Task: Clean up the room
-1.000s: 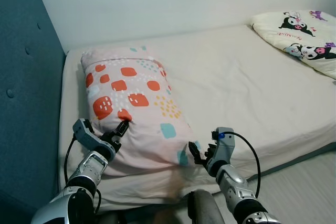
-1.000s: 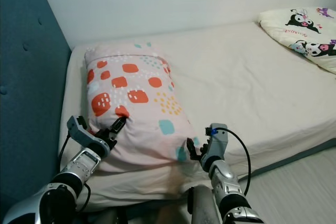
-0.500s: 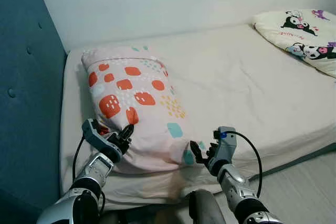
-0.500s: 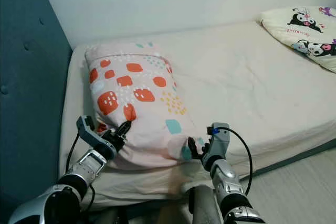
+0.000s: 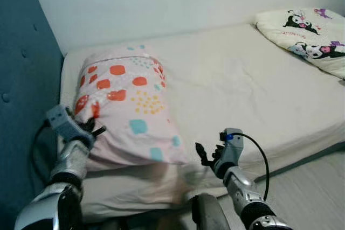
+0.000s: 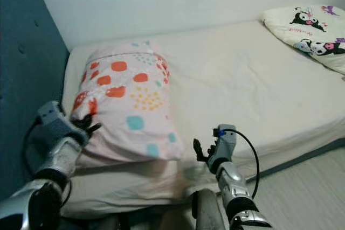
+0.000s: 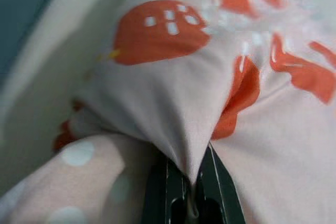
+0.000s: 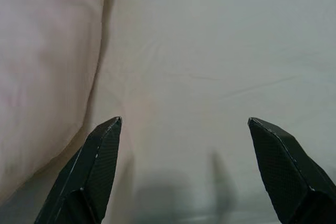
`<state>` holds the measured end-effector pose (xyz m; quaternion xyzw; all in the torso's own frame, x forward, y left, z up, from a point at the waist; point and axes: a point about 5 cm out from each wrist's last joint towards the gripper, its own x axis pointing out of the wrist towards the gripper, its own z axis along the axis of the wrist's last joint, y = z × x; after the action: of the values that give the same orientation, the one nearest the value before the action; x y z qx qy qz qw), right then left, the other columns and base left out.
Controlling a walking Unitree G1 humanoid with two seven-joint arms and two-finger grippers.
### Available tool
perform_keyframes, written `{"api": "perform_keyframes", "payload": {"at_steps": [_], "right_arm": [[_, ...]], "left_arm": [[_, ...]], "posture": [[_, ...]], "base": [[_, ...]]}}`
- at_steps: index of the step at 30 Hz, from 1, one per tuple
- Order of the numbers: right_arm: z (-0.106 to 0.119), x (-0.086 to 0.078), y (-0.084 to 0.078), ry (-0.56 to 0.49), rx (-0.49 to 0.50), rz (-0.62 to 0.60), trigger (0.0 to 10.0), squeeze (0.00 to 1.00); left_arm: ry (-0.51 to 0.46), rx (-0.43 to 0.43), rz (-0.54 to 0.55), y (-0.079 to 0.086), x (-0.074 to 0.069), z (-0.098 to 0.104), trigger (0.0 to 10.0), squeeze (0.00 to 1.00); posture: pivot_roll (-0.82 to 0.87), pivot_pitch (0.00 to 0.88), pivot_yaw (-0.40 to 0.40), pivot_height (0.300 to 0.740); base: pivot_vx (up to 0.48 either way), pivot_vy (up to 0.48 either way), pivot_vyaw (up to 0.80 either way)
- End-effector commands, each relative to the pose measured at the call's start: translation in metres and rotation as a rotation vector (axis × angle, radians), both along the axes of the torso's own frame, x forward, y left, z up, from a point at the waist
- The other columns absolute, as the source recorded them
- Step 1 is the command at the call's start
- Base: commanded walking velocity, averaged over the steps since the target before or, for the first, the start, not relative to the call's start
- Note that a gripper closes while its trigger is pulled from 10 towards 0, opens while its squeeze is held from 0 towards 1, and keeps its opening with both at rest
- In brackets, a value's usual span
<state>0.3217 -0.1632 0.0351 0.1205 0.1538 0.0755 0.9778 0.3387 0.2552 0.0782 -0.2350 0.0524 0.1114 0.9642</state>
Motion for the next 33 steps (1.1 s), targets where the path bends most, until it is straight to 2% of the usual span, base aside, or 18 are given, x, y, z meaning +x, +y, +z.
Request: {"api": "perform_keyframes", "payload": {"at_steps": [1,3,5,10,11,12,13,16,18,19,20,24,26,27,28,29,30,33], "right_arm": [[0.000,0.000,0.001,0.005,0.009,-0.002,10.0,0.00],[0.000,0.001,0.002,0.007,0.009,0.000,10.0,0.00],[0.000,0.001,0.005,0.012,0.009,0.010,10.0,0.00],[-0.001,0.001,0.007,0.017,0.008,0.018,10.0,0.00],[-0.002,0.001,0.008,0.022,0.008,0.027,10.0,0.00],[-0.002,0.001,0.008,0.022,0.008,0.027,10.0,0.00],[-0.002,0.001,0.009,0.024,0.008,0.030,10.0,0.00],[-0.002,0.001,0.009,0.025,0.007,0.032,10.0,0.00],[-0.002,0.001,0.010,0.030,0.009,0.039,10.0,0.00],[-0.002,0.001,0.010,0.030,0.009,0.039,10.0,0.00],[-0.002,0.002,0.013,0.034,0.011,0.054,10.0,0.00],[-0.001,0.003,0.016,0.035,0.012,0.066,10.0,0.00],[0.001,0.005,0.019,0.034,0.012,0.080,10.0,0.00],[0.001,0.005,0.021,0.033,0.012,0.085,10.0,0.00],[0.001,0.005,0.021,0.033,0.012,0.085,10.0,0.00],[0.001,0.005,0.021,0.033,0.013,0.089,10.0,0.00],[0.001,0.005,0.021,0.033,0.013,0.089,10.0,0.00],[0.001,0.006,0.023,0.034,0.016,0.093,10.0,0.00]], "left_arm": [[-0.016,0.031,0.032,0.012,-0.003,0.005,0.0,0.00],[-0.001,0.051,0.048,0.017,-0.008,0.001,0.0,0.00],[0.037,0.114,0.130,0.036,-0.025,-0.005,0.0,0.00],[0.056,0.165,0.198,0.050,-0.041,-0.006,0.0,0.00],[0.058,0.199,0.250,0.058,-0.061,-0.002,0.0,0.00],[0.058,0.199,0.250,0.058,-0.061,-0.002,0.0,0.00],[0.053,0.215,0.276,0.061,-0.072,0.003,0.0,0.00],[0.043,0.232,0.302,0.063,-0.081,0.009,0.0,0.00],[-0.020,0.297,0.386,0.067,-0.097,0.040,0.0,0.00],[-0.020,0.297,0.386,0.067,-0.097,0.040,0.0,0.00],[-0.125,0.374,0.447,0.066,-0.107,0.082,0.0,0.00],[-0.162,0.389,0.467,0.062,-0.113,0.100,0.0,0.00],[-0.140,0.397,0.457,0.056,-0.121,0.101,0.0,0.00],[-0.100,0.391,0.442,0.052,-0.128,0.093,0.0,0.00],[-0.100,0.391,0.442,0.052,-0.128,0.093,0.0,0.00],[-0.034,0.396,0.420,0.048,-0.138,0.081,0.0,0.00],[-0.034,0.396,0.420,0.048,-0.138,0.081,0.0,0.00],[0.142,0.375,0.390,0.040,-0.165,0.050,0.0,0.00]], "posture": [[-0.12,0.109,0.008,0.595],[-0.12,0.110,0.008,0.595],[-0.10,0.112,0.007,0.595],[-0.09,0.114,0.005,0.595],[-0.07,0.118,0.004,0.595],[-0.07,0.118,0.004,0.595],[-0.06,0.121,0.002,0.595],[-0.06,0.122,0.001,0.595],[-0.03,0.127,-0.008,0.595],[-0.03,0.127,-0.008,0.595],[-0.01,0.130,-0.017,0.595],[-0.01,0.132,-0.021,0.595],[0.00,0.135,-0.022,0.595],[0.01,0.138,-0.022,0.595],[0.01,0.138,-0.022,0.595],[0.01,0.139,-0.020,0.595],[0.01,0.139,-0.020,0.595],[0.01,0.139,-0.014,0.595]], "base": [[0.000,0.000,0.00],[0.000,0.000,0.00],[0.000,0.000,0.00],[0.000,0.000,0.00],[0.000,0.000,0.00],[0.000,0.000,0.00],[0.000,0.000,0.00],[0.000,0.000,0.00],[0.000,0.000,0.00],[0.000,0.000,0.00],[0.000,0.000,0.00],[0.000,0.000,0.00],[0.000,0.000,0.00],[0.000,0.000,0.00],[0.000,0.000,0.00],[0.000,0.000,0.00],[0.000,0.000,0.00],[0.000,0.000,0.00]]}}
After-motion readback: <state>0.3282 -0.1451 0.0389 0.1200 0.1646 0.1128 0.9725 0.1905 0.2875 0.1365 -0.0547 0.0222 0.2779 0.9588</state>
